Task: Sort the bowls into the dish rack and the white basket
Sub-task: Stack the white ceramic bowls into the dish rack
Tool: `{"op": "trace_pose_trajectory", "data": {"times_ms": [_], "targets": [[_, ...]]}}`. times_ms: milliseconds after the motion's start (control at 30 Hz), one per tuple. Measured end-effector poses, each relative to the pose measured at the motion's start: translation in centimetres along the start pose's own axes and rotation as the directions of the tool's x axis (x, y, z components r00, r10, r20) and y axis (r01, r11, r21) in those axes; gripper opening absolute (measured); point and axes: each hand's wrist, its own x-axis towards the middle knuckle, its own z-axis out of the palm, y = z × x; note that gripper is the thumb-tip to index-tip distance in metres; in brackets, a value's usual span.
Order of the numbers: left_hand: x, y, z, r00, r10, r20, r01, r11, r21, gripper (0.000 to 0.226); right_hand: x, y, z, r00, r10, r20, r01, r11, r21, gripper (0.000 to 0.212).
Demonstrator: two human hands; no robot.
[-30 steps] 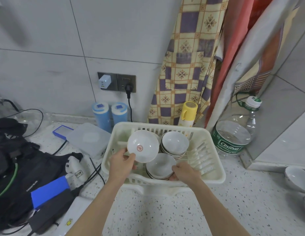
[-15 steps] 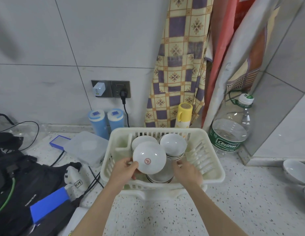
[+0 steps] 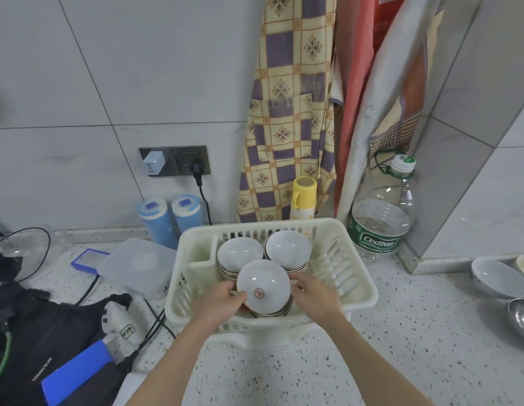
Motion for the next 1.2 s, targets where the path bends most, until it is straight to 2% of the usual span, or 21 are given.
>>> {"op": "trace_pose_trajectory", "data": {"times_ms": [167,367,567,800,900,1000,1067,1200], "targets": [[0.3,0.1,0.1,0.999,-0.005,0.035,0.003,0.997,0.077,0.019,0.1,0.2,0.2,1.0,-0.019,0.0,0.019,1.0,-0.01,0.032],[0.3,0.2,0.2,0.989,-0.007,0.151,-0.017,0.988,0.155,0.021,0.4,0.1,0.7,1.0,-0.003,-0.01,0.001,0.991,-0.132,0.038],[0.2,-0.1,0.5,0.996,0.075,0.057,-0.09,0.935,0.343,0.029,0.5,0.4,0.8,0.998,0.019,-0.058,-0.025,0.995,-0.092,0.04],[0.5,-0.5,0.8,0.994,0.102,0.039,-0.109,0.925,0.364,0.02,0.6,0.1,0.9,0.985,0.126,-0.121,-0.122,0.992,0.042,0.027],[0.8,-0.7,0.9,0.995,0.102,0.019,-0.101,0.922,0.374,0.027,0.7,0.0,0.8,0.972,0.18,-0.149,-0.181,0.984,0.007,0.024],[1.1,-0.7,1.0,0.995,0.095,0.015,-0.093,0.909,0.407,0.026,1.2,-0.2,0.8,0.97,0.236,-0.05,-0.24,0.966,-0.096,0.04],[1.1,-0.6,1.1,0.996,0.086,0.007,-0.081,0.901,0.427,0.034,1.6,-0.2,0.7,0.96,0.277,0.034,-0.272,0.957,-0.1,0.048],[1.2,-0.4,1.3,0.999,0.036,-0.039,-0.016,0.905,0.426,0.036,1.8,-0.2,0.0,0.937,0.305,0.17,-0.309,0.951,-0.004,0.039]]}}
